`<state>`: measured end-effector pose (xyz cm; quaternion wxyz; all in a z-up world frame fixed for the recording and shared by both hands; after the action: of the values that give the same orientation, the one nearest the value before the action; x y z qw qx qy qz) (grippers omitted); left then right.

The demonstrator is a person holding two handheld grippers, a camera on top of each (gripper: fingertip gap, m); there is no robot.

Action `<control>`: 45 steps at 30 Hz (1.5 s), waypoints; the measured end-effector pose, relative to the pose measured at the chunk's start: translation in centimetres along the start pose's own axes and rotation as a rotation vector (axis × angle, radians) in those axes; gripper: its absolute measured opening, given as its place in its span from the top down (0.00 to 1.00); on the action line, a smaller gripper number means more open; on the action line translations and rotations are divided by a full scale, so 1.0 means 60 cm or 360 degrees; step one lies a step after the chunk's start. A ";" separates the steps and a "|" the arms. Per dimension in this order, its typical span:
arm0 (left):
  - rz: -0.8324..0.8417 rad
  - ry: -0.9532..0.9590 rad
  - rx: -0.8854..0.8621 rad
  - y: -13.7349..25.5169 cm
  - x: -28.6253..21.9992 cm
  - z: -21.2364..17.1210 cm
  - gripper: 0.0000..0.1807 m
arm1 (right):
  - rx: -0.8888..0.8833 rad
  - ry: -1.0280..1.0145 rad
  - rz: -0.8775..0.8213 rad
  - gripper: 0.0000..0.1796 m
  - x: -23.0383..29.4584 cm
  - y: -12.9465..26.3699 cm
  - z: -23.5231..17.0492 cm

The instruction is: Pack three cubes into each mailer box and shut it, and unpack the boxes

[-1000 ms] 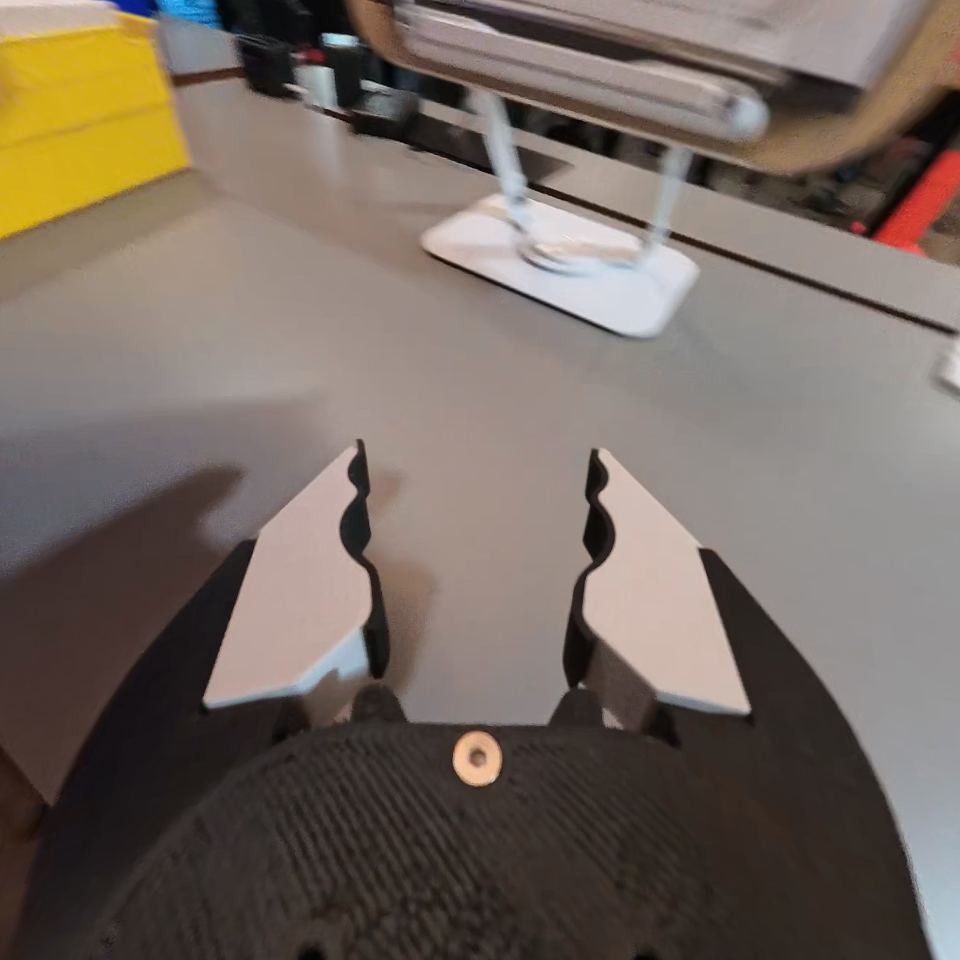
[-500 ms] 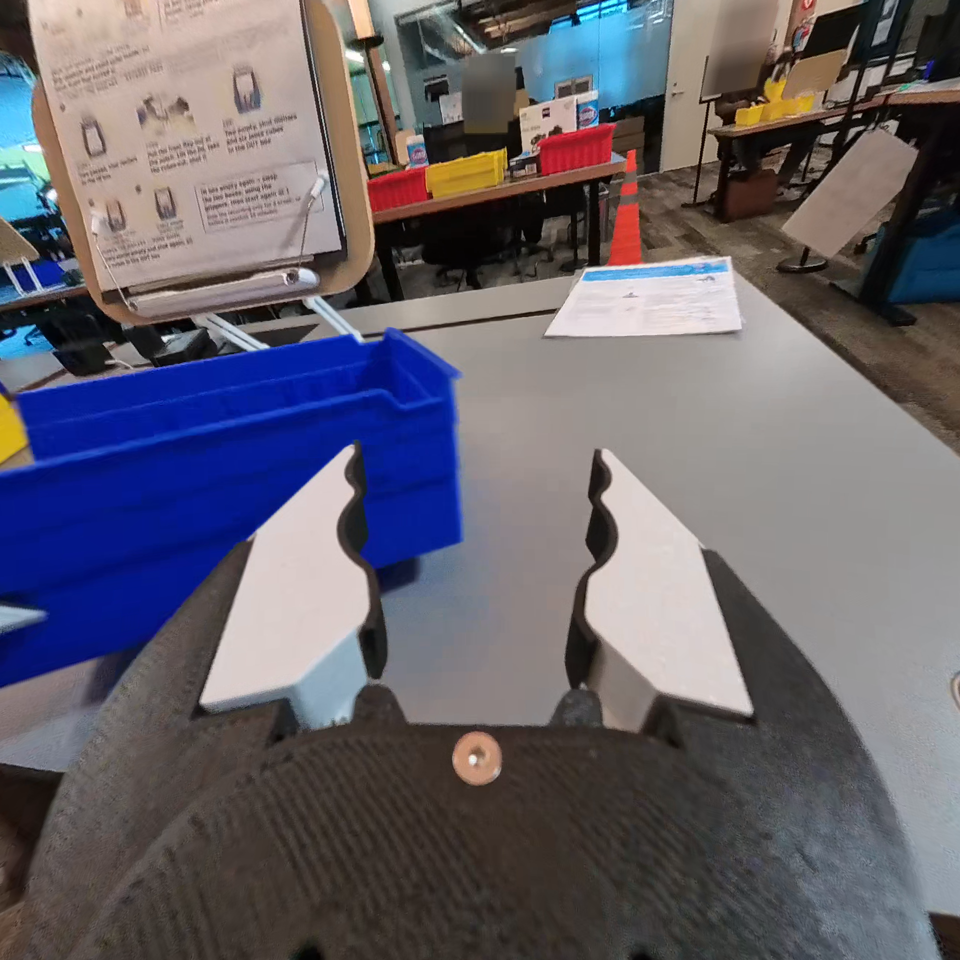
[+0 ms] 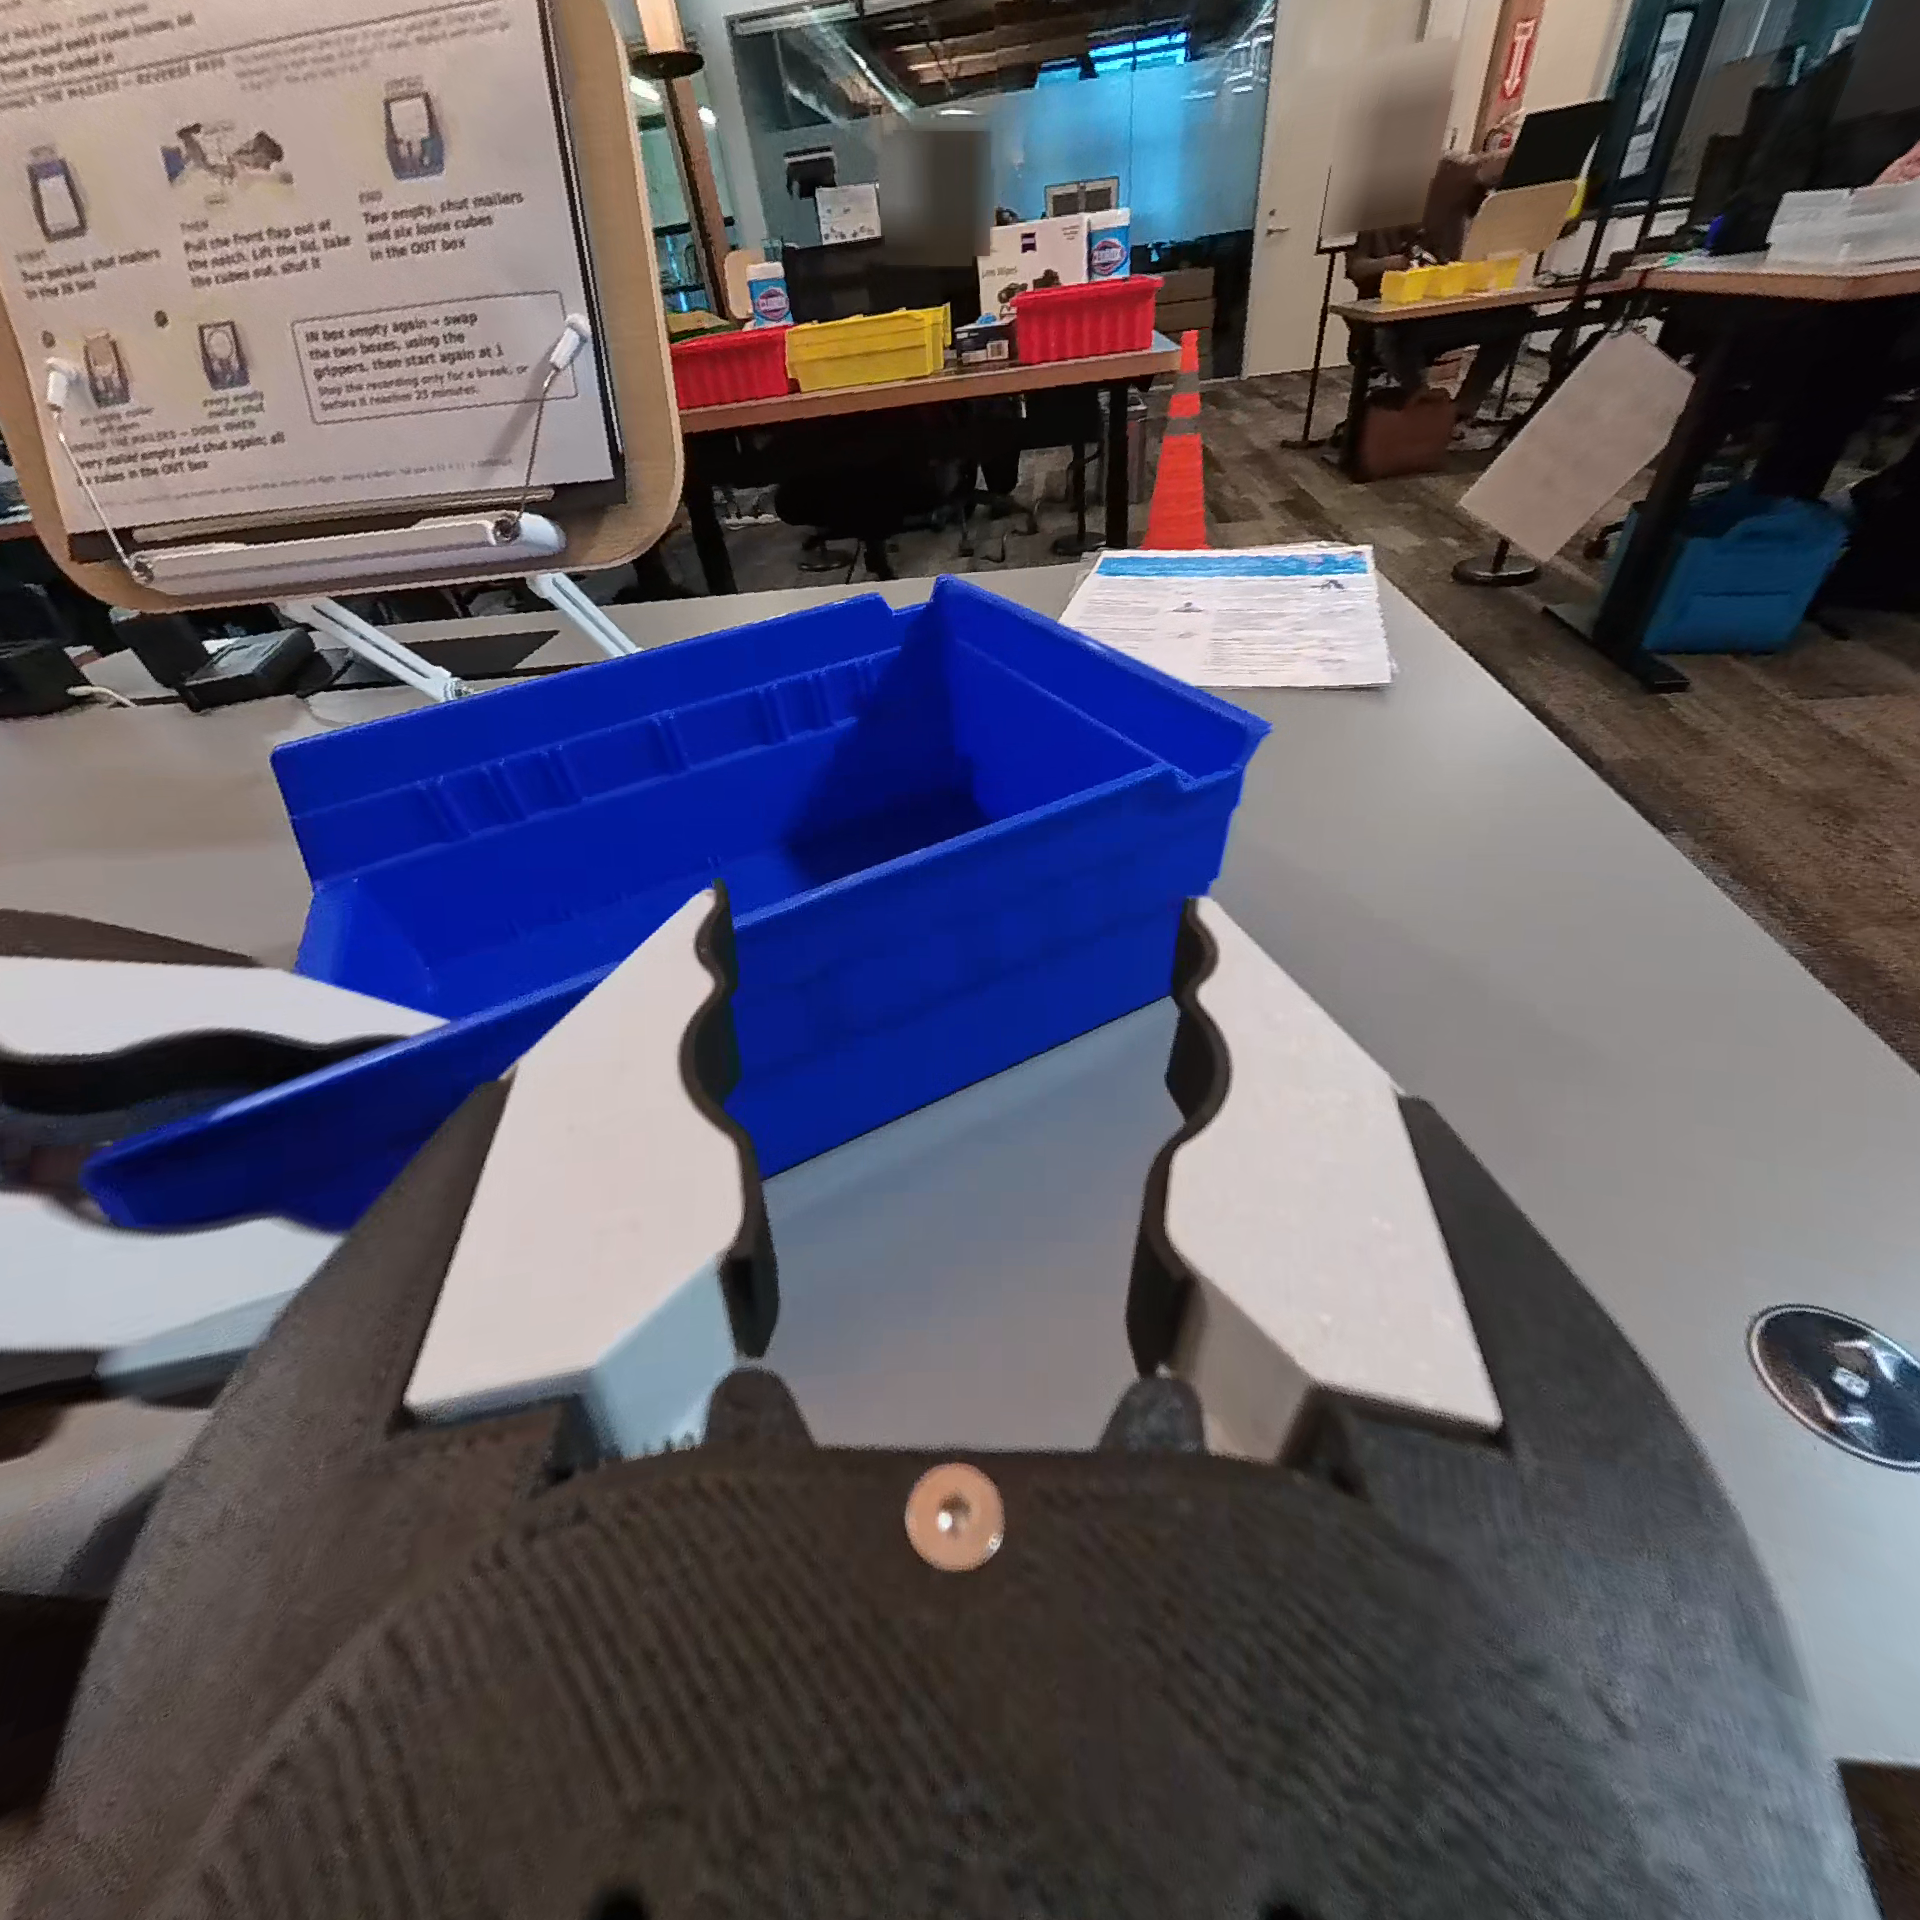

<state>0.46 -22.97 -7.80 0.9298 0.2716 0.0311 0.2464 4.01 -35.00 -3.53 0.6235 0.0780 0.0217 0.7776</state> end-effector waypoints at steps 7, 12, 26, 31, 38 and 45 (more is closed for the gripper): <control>0.0120 0.0350 -0.0315 0.145 0.101 -0.003 0.70 | -0.0227 0.0020 0.0091 0.56 0.043 0.028 0.035; 0.0532 0.0743 -0.0290 0.192 0.293 -0.092 0.69 | -0.0183 -0.0016 0.0234 0.48 0.153 0.040 0.011; 0.0331 0.0419 -0.0025 0.109 0.253 -0.109 0.70 | 0.0280 -0.0084 0.0164 0.48 0.164 -0.027 -0.067; 0.0069 0.0485 -0.0170 0.108 0.213 -0.085 0.75 | 0.0279 -0.0108 -0.0023 0.74 0.058 -0.073 -0.048; -0.0012 0.0395 -0.0231 0.124 0.179 -0.052 0.75 | 0.0223 -0.0034 -0.0206 1.00 -0.097 -0.105 -0.028; 0.0053 0.0292 -0.0274 0.158 0.166 -0.029 0.76 | 0.0108 -0.0136 -0.0146 0.99 -0.174 -0.126 -0.022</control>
<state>4.67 -10.44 -3.57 0.9387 0.1676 0.0902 0.2875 13.29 -43.41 -6.83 0.6558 0.1312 0.0250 0.7430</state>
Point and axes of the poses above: each gripper's, where its closed fingertips meet, y back along the fingers, z out of its top, x = y × z across the jaws, the point moved 4 cm from there along y, back along the fingers, and after that the axes turned 6 degrees about -z, right-handed, at the moved point
